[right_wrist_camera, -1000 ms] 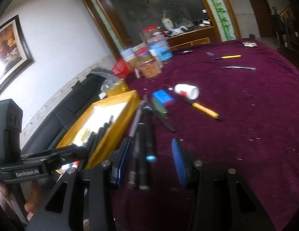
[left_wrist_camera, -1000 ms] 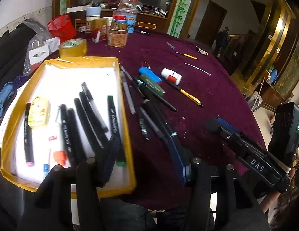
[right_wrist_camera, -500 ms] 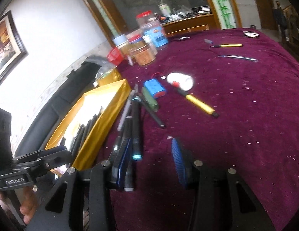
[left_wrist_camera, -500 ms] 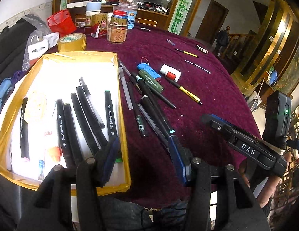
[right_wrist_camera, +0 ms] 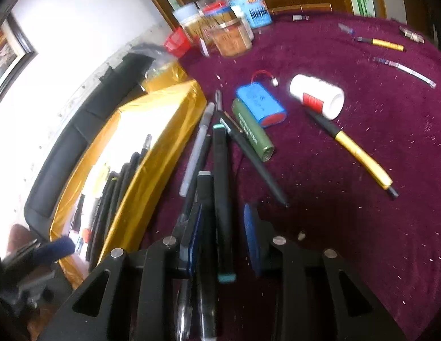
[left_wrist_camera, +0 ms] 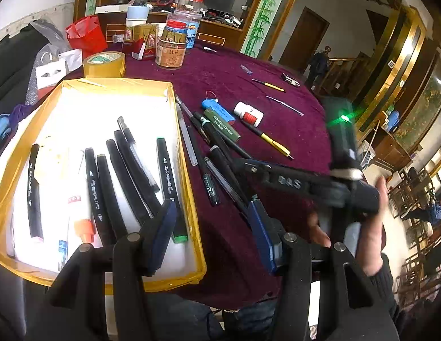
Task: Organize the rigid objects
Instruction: 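Grasp a black marker from the pile with the right tool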
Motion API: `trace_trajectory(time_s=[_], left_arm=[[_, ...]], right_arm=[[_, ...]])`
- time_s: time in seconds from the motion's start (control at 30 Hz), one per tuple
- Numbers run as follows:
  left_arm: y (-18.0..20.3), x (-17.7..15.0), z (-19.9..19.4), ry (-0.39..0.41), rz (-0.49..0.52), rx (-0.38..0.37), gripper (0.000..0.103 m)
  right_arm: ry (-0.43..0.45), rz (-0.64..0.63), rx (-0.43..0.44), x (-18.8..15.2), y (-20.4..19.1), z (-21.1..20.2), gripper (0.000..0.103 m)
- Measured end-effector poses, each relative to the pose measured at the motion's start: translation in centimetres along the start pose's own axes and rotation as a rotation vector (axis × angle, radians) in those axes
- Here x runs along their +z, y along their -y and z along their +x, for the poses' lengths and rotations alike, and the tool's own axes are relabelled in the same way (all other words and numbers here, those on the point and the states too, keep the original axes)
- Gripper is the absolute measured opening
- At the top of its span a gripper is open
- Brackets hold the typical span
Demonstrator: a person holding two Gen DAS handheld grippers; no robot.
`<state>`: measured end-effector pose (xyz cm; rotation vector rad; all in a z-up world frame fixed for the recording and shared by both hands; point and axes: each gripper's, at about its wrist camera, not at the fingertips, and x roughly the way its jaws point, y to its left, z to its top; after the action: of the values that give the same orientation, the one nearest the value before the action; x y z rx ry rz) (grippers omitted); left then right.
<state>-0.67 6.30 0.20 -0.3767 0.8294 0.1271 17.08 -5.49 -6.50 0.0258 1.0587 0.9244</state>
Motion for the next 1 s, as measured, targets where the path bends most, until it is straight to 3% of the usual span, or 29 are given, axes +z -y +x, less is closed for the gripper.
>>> trace_trajectory(time_s=[0.23,0.37,0.4,0.57,0.7,1.0], left_arm=[[-0.5,0.0,-0.1,-0.001,-0.001,-0.009,0.051],[-0.6,0.1,0.1,-0.013,-0.004,-0.004,0.051],[-0.5,0.1,0.2,-0.013,-0.003,-0.005,0.051],[0.2,0.1,0.2,-0.025,-0.001,-0.006,0.051],[1.5,0.1,0.8,-0.045,0.009,-0.023,0.051],[4.8,1.8,6.1,-0.184,0.012,0.011,0.051]], right_arm=[[-0.019,0.030,-0.017,0.3,0.6,0.7,0.023],[-0.018,-0.060,-0.105,0.2,-1.1,1.6,0.021],[-0.016,-0.073,-0.115,0.2,-1.3,1.6,0.015],[0.035,-0.037,-0.077,-1.2,-0.5,0.2,0.014],[0.110,0.026,-0.049,-3.5,1.4,-3.3,0.014],[0.216,0.099,-0.247,-6.3,6.3,-8.2,0.014]])
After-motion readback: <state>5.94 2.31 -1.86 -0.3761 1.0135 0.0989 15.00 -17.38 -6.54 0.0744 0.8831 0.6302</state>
